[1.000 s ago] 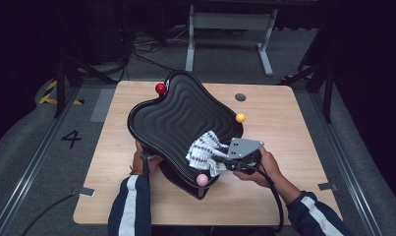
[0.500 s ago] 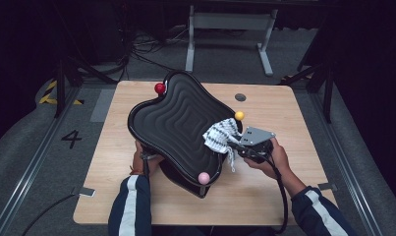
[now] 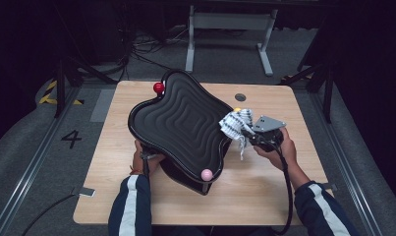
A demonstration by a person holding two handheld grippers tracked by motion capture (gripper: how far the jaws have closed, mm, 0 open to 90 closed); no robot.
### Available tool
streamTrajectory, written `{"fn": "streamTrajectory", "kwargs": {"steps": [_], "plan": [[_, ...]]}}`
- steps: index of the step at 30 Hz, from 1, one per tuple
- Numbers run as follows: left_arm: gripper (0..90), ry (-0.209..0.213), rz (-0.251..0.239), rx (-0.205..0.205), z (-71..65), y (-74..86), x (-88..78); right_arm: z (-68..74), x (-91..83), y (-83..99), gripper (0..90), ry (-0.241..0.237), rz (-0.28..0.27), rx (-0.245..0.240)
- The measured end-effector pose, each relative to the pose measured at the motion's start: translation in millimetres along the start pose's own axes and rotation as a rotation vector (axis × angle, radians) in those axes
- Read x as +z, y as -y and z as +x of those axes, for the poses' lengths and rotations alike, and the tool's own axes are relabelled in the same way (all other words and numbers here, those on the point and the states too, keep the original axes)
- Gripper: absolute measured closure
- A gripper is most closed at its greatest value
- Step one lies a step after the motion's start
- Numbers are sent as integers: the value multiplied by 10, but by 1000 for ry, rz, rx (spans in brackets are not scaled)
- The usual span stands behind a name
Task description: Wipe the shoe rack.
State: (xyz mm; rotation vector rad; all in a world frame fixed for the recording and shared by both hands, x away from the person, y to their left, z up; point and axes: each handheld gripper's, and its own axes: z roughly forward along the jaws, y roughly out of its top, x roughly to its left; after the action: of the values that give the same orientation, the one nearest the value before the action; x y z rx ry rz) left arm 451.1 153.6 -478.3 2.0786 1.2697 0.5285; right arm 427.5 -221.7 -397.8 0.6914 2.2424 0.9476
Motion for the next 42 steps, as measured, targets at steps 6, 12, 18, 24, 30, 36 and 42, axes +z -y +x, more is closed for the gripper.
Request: {"fn": "streamTrajectory", "kwargs": {"steps": [6,12,18,24,30,36,42], "plan": [[491,0,-1,0,0,0,0,-18,20,43,753,-19,-16,6],[491,-2,1,0,0,0,-1,124,-60,37,747,-100,-57,-35],[492,-2,1,1,-1,1,-1,431,-107,-55,746,-233,-88,-132],[502,-12,-3,-16,2,4,-2,681,-220,-57,746,-307,-136,-201],[505,-10,-12,-17,6,7,5,827,-385,-51,742,-352,-138,-245],[505,-56,-45,-20,-19,20,26,924,-514,-53,734,-412,-165,-291],[505,-49,-40,-20,-16,18,23,966,-497,-52,734,-412,-171,-308]]}}
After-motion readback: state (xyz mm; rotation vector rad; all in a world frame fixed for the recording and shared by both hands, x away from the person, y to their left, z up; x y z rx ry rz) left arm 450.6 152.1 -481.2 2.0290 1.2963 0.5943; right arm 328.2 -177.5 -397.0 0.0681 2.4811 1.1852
